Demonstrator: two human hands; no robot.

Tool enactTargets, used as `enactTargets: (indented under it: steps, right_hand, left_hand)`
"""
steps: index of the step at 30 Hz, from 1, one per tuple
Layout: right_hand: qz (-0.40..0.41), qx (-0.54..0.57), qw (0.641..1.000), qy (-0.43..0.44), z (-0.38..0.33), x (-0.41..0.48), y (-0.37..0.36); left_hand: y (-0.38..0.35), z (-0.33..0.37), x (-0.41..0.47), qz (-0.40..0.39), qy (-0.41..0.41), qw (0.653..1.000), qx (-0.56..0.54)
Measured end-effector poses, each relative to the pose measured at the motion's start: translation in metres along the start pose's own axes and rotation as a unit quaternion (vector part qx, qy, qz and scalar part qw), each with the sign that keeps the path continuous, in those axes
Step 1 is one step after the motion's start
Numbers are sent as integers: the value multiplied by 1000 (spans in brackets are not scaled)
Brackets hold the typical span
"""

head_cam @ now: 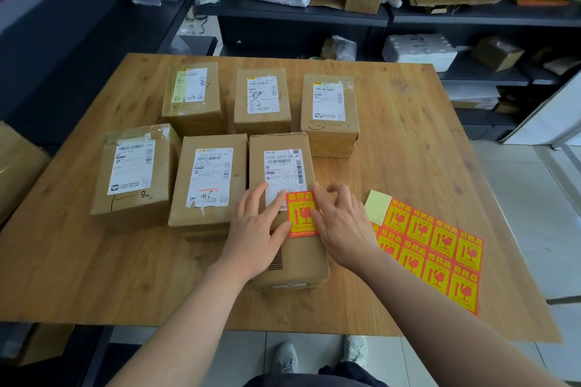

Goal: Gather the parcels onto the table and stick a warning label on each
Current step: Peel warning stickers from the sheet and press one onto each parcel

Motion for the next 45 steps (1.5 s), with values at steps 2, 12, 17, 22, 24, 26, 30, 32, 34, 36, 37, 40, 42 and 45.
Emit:
enactTargets:
  steps: [2, 12, 17, 22, 24, 26, 30, 32, 34, 36, 37, 40, 42, 45]
  right_hand:
    - [-7, -9, 999, 53, -14, 3, 0]
    - [-87, -40, 988, 122, -13, -2, -8]
    - [-100, -47, 983, 148, -25, -5, -8]
    - [-123, -47, 965, 227, -29, -24, -7]
    - [-132, -46, 959, 245, -26, -31, -6]
    - [-136, -48, 956, 254, -21, -35, -5]
    - [-116, -59, 966, 224, -14, -24, -2]
    - [-105, -54, 975, 190, -10, -13, -1]
    - [-104, -53, 982, 149, -3, -7, -1]
    - [-106, -58, 985, 125, 0, -4, -2]
    - [-106, -62, 985, 123, -1, -3, -3]
    - [-108, -67, 980, 155, -20, -2, -6]
    - [-111, -60, 976, 177, -31, -6, -9]
    - [-119, -45, 970, 206, -31, -21, -10]
  left_hand:
    - [-1, 0, -3, 2, -12, 999, -42]
    - [-3, -8, -9, -8, -34, 998, 52]
    - [-1, -14, -8, -17, -49, 997, 64]
    - [-3, -14, -9, -6, -46, 996, 75]
    - [-4, -14, -8, -7, -45, 996, 79]
    - [-4, -14, -8, -8, -46, 996, 82]
    - [-4, -13, -8, -17, -51, 994, 92]
    - [-2, -14, -8, -24, -53, 993, 103]
    - [-1, -13, -11, -27, -55, 992, 109]
    - [-2, -12, -15, -18, -47, 993, 111]
    - [-2, -12, -17, -13, -40, 993, 114]
    - [-3, -10, -19, -8, -30, 990, 135]
    - [-3, -9, -19, -11, -31, 989, 144]
    - [-2, -9, -20, -6, -30, 989, 146]
Point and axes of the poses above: each hand's wrist, its own x-axis towards the middle knuckle, its own y-axis out of the back of the hand, z = x × y, the point moved 5 cm from there along x, towards the middle knuckle, and after that the axes turned 2 degrees about -z, right-handed, at the moved point
